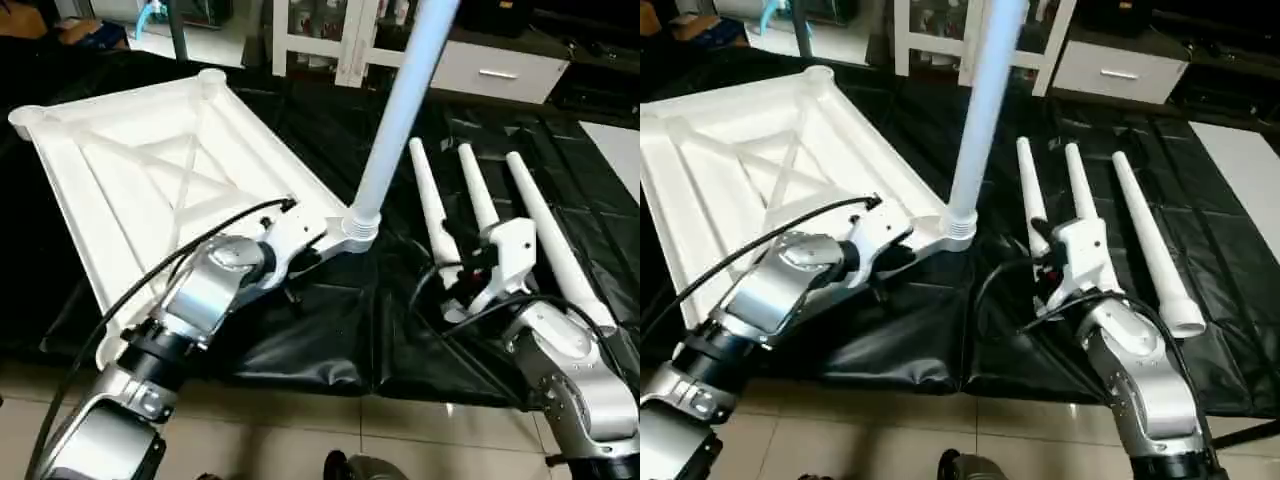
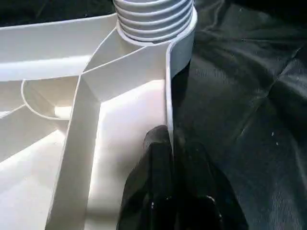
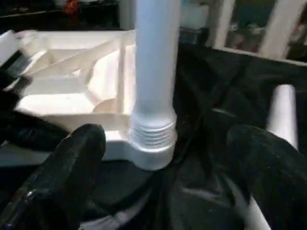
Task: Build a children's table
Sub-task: Insert table leg to table base, then rotate leg to tighten
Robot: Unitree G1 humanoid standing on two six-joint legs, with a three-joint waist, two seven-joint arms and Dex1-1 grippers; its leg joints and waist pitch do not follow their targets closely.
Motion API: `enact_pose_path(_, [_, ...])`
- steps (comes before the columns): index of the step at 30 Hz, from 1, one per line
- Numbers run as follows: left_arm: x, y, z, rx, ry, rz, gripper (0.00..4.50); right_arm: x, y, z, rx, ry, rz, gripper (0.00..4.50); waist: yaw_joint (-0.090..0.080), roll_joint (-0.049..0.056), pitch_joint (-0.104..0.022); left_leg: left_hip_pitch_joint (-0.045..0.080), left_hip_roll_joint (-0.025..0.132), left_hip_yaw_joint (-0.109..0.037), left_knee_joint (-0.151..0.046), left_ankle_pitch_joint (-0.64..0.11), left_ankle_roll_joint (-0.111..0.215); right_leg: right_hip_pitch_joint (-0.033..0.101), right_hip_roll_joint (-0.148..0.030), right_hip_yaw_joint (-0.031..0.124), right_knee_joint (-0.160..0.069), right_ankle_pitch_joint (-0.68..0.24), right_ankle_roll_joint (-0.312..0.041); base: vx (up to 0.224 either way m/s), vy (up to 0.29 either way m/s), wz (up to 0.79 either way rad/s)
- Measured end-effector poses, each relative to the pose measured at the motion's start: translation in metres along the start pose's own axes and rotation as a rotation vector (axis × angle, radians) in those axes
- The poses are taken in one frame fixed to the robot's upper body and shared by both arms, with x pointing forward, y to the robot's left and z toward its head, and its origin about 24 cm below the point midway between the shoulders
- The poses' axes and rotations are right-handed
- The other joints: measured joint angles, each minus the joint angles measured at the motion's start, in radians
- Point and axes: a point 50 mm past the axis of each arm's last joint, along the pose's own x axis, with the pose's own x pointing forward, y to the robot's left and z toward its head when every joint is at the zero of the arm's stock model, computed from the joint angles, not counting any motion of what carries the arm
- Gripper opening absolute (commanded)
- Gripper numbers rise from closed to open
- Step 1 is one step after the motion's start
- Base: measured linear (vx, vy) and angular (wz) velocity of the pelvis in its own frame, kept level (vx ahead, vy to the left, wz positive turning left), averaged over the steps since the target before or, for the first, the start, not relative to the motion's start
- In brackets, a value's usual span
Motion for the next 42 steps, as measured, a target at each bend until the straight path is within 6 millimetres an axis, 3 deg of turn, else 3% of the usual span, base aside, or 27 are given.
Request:
enact_pose_path(4, [-0.018, -0.003, -0.017, 0.08, -0.039, -0.138, 0.0, -0.013, -0.011, -0.001, -0.069, 0.1, 0.128, 4.44, 0.019, 0.001, -0.001, 0.001, 0.001, 0.0, 0.0, 0.0, 0.0, 0.001, 0.0, 0.0, 0.001, 0.0, -0.001, 0.0, 0.0, 0.0])
enact_pose_path(7, [-0.025, -0.01, -0.021, 0.143, -0.042, -0.224, 0.0, -0.012, -0.012, 0.0, -0.079, 0.117, 0.194, 4.44, 0.037, 0.004, -0.003, 0.004, 0.002, 0.002, 0.002, 0.0, 0.001, 0.001, -0.001, 0.0, 0.003, 0.001, -0.003, 0.0, 0.0, 0.0])
enact_pose_path(10, [-0.027, -0.017, -0.024, 0.205, -0.046, -0.292, 0.0, -0.006, -0.019, 0.003, -0.098, 0.119, 0.226, 4.44, 0.051, 0.001, -0.004, 0.005, 0.005, 0.014, 0.01, 0.0, 0.001, 0.001, -0.003, 0.007, 0.016, -0.004, 0.0, 0.0, 0.0, 0.0])
enact_pose_path(13, [-0.028, -0.023, -0.026, 0.24, -0.051, -0.34, 0.0, -0.005, -0.024, 0.006, -0.123, 0.121, 0.25, 4.44, 0.054, -0.006, -0.009, 0.008, 0.007, 0.027, 0.01, 0.0, 0.001, 0.002, -0.003, 0.019, 0.018, -0.009, 0.007, 0.0, 0.0, 0.0])
enact_pose_path(22, [-0.022, -0.024, -0.027, 0.275, -0.069, -0.351, 0.0, -0.003, -0.016, 0.001, -0.126, 0.145, 0.372, 4.44, 0.059, -0.016, -0.015, 0.006, 0.007, 0.026, 0.019, 0.0, 0.001, 0.007, -0.003, 0.021, 0.018, -0.009, 0.008, 0.0, 0.0, 0.0])
enact_pose_path(23, [-0.022, -0.024, -0.026, 0.274, -0.07, -0.352, 0.44, -0.002, -0.017, 0.002, -0.128, 0.143, 0.383, 4.5, 0.06, -0.016, -0.015, 0.006, 0.007, 0.026, 0.019, 0.0, 0.001, 0.007, -0.003, 0.021, 0.018, -0.009, 0.008, 0.0, 0.0, 0.0])
enact_pose_path(24, [-0.021, -0.024, -0.026, 0.273, -0.071, -0.354, 0.55, -0.001, -0.017, 0.003, -0.131, 0.142, 0.391, 4.5, 0.061, -0.016, -0.015, 0.006, 0.007, 0.026, 0.02, 0.0, 0.002, 0.007, -0.003, 0.021, 0.018, -0.009, 0.008, 0.0, 0.0, 0.0])
enact_pose_path(34, [-0.017, -0.026, -0.024, 0.328, -0.073, -0.391, 0.61, 0.0, -0.02, 0.003, -0.138, 0.139, 0.393, 4.5, 0.076, -0.016, -0.015, 0.002, 0.008, 0.026, 0.024, -0.002, 0.004, 0.001, -0.003, 0.022, 0.032, -0.012, 0.01, 0.0, 0.0, 0.0])
enact_pose_path(42, [-0.014, -0.021, -0.025, 0.307, -0.05, -0.409, 0.61, 0.001, -0.018, 0.003, -0.142, 0.125, 0.402, 4.5, 0.073, -0.016, -0.015, 0.001, 0.008, 0.025, 0.029, -0.002, 0.004, 0.002, -0.003, 0.023, 0.033, -0.014, 0.013, 0.0, 0.0, 0.0])
